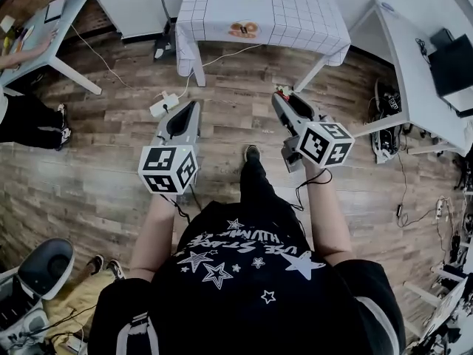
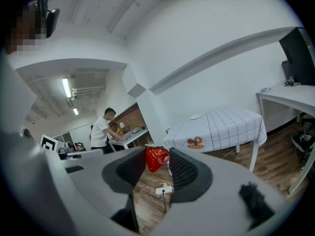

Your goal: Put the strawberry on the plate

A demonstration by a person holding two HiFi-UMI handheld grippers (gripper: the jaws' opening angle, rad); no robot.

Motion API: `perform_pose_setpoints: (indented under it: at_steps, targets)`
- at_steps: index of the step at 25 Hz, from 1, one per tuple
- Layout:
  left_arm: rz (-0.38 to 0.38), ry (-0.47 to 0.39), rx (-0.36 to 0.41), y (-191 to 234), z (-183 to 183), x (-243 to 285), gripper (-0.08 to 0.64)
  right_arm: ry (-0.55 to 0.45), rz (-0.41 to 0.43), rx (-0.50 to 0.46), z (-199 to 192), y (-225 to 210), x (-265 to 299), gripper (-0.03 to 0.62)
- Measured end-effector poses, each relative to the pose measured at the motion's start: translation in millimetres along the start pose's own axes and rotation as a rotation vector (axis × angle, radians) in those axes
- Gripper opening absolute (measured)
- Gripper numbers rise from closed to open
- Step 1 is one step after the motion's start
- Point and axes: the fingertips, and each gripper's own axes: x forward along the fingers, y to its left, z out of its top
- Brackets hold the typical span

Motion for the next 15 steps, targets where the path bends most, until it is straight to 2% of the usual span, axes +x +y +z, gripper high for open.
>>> perform_pose_setpoints:
  at_steps: [9, 15]
  targets:
    - [-0.002, 0.013, -0.028, -2.2, 13.2, 85.5, 0.009, 0.000, 0.011, 0.005, 39.4, -72.1, 44.7, 0.156]
    - [0.022, 0.024, -0.016, 5.8, 32.9, 136.7, 0.009, 0.018, 0.033, -0.008, 66.7, -105.7, 81.3, 0.156]
